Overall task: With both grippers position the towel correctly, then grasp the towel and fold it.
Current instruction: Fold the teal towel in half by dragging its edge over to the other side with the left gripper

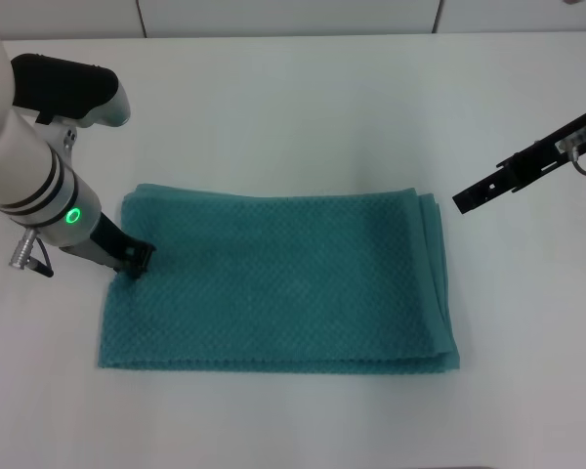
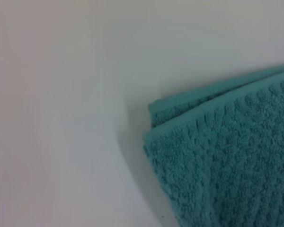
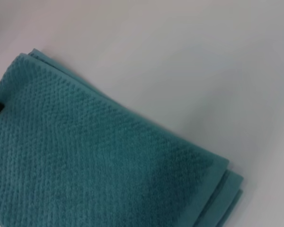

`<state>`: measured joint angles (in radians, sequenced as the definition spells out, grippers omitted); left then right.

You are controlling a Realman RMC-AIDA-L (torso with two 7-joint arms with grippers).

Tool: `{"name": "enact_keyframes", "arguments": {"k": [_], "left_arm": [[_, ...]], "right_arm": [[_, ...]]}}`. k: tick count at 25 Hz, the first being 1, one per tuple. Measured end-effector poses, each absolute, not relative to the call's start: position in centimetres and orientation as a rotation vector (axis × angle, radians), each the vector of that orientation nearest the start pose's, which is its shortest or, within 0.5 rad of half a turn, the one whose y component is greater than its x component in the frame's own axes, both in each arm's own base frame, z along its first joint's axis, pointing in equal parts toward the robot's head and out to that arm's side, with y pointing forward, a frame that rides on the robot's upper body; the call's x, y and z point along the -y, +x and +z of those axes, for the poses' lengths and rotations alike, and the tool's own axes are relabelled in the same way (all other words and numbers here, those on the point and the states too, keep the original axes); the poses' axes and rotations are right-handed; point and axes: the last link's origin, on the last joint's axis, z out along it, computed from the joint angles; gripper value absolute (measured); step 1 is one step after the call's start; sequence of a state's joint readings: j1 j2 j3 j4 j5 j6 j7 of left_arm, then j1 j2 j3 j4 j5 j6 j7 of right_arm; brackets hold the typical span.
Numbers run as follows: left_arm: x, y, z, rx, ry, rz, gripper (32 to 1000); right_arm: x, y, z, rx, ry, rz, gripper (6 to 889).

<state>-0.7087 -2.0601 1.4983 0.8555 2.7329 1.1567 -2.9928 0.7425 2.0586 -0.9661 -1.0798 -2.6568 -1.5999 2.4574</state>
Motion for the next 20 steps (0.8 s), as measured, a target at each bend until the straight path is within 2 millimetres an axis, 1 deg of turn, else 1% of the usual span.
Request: {"name": "enact_keyframes", "arguments": {"k": [5,10,12,17,20], "left_arm": [[-38.4,-25.3,-4.3,1.355,-2.119,0.551,122],[-38.5,-25.6,-3.7,1.348,-2.106,0.568,86],[-38.5,-25.7,-3.4,1.336,-2.096,0.584,86],[-38.7,-26.7,-2.0,1.31,-2.037,0.648,86],[-38.9,-27.1,-1.2,1.322,-2.01,0.64,86]], "right_arm": [[-38.4,21.6,3.5,-1.247,-2.498,-0.331,863],[-38.3,22.0,3.2,-1.267,-2.495,-0.333,863],[-38.2,22.1,3.1,-1.271,-2.495,-0.335,862],[-38.3,22.2,3.1,-1.268,-2.487,-0.329,862],[-38.4,22.3,3.3,-1.272,-2.481,-0.33,863]]}}
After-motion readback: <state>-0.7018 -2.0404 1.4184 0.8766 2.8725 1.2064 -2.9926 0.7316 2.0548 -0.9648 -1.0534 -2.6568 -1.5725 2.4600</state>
